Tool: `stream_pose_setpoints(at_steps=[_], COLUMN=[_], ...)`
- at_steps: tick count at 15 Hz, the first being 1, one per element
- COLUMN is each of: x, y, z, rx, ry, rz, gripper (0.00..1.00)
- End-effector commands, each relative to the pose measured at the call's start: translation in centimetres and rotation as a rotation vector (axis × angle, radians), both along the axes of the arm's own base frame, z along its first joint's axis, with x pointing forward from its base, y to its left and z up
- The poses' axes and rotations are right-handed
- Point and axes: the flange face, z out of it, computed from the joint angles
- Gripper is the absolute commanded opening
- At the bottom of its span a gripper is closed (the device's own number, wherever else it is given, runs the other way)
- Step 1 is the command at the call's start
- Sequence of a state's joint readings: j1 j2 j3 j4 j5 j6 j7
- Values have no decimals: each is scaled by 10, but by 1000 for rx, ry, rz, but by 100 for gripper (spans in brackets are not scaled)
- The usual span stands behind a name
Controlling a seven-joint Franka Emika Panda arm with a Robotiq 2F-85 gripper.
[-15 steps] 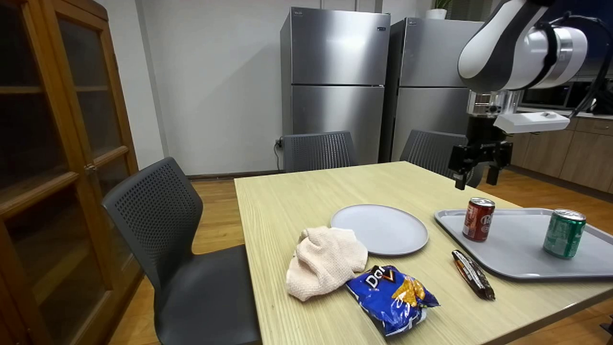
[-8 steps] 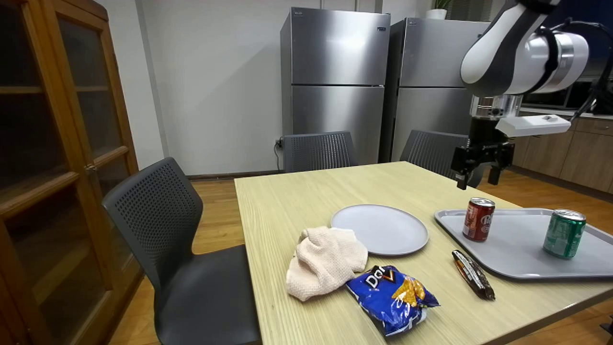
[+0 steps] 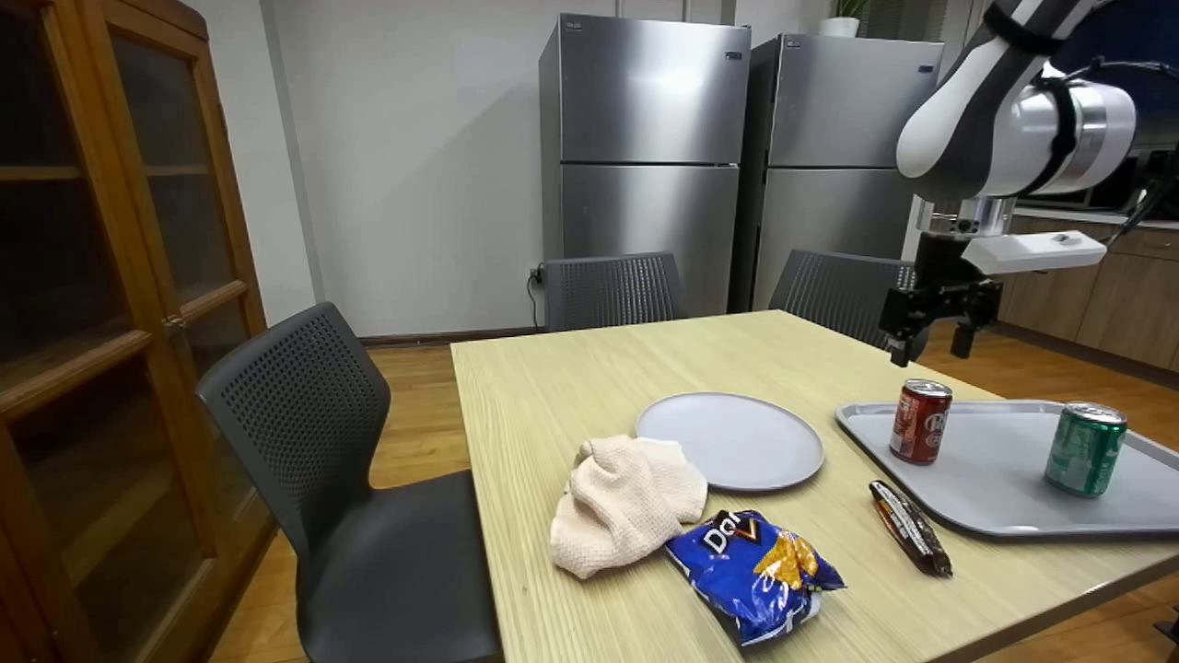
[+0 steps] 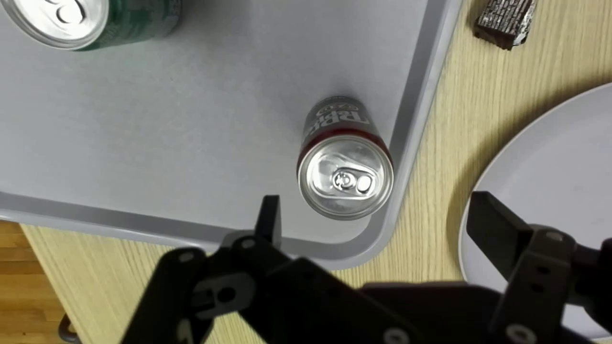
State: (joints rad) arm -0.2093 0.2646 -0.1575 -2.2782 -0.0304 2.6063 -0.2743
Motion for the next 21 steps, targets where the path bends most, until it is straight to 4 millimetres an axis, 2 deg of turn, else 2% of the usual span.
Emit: stream_pose_setpoints(at_steps=[1, 12, 21], x=[12, 20, 17], y=[-10, -19, -19], z=[-7, -38, -57], rx=[-1, -15, -7], ry=[-18, 8, 43], rz=[11, 5, 7], gripper=[100, 100, 100])
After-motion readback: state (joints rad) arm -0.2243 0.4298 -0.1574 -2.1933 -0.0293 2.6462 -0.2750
